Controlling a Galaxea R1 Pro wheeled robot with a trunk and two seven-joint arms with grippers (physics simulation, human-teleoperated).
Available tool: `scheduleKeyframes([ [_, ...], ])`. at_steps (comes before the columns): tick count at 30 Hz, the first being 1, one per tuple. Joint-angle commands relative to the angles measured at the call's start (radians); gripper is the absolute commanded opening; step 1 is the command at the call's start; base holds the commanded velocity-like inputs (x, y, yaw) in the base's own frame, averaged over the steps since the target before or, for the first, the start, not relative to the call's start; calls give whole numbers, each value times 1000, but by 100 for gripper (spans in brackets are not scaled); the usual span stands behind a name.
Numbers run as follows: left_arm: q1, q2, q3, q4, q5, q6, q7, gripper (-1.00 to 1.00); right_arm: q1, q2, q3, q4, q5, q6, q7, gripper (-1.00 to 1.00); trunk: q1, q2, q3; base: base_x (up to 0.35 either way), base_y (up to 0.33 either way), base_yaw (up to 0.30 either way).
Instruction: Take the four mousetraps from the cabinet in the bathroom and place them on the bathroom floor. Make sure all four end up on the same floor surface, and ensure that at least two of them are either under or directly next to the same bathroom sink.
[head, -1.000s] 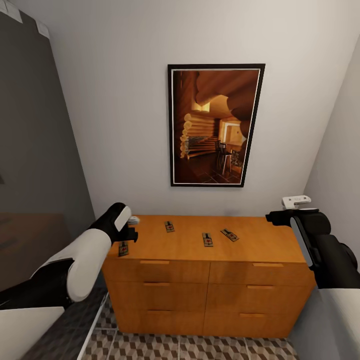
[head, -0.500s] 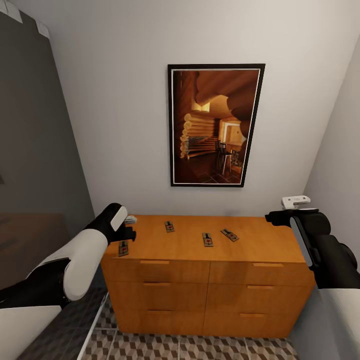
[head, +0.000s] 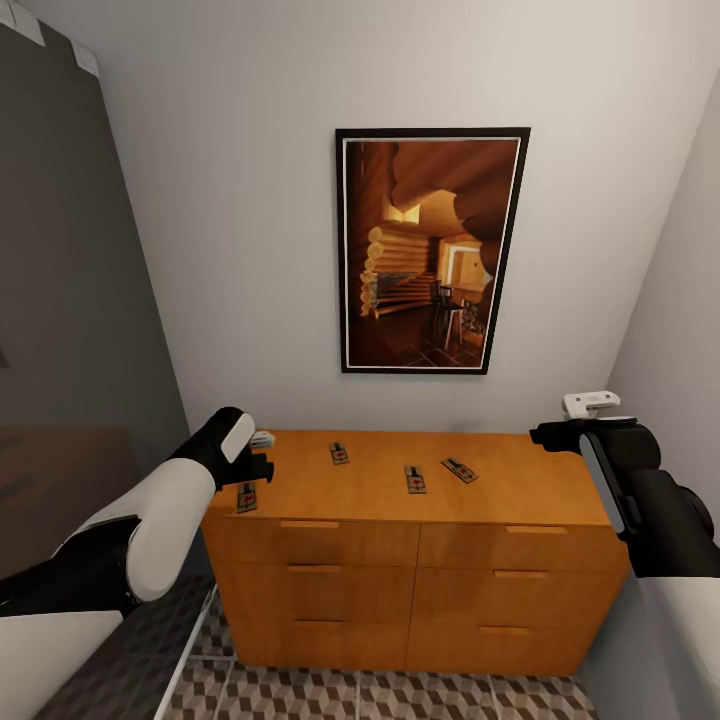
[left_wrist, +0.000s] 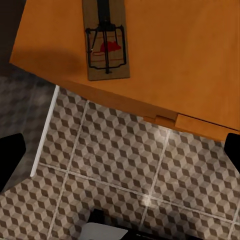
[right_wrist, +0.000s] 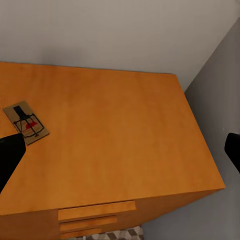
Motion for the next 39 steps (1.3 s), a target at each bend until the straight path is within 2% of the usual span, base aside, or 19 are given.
scheduleKeyframes([
  [1,0,-1,2,-1,10,2,10,100,0,0,0,-1,2,4,0,100,0,-1,-1,0,0,0],
  [10,0,-1,2,-1,10,1,10,100,0,-1,0,-1,2,4,0,100,0,-1,-1,0,0,0],
  [17,0,-1,1,-1,8,-28,14,100,0,-1,0,-1,2,4,0,100,0,-1,-1,30,0,0],
  [31,1,-1,-1,2,7,-35,13,100,0,-1,0,-1,2,4,0,100,0,-1,-1,157,0,0],
  [39,1,0,-1,53,6,-37,15,100,0,-1,-1,-1,2,4,0,100,0,-1,-1,29,0,0],
])
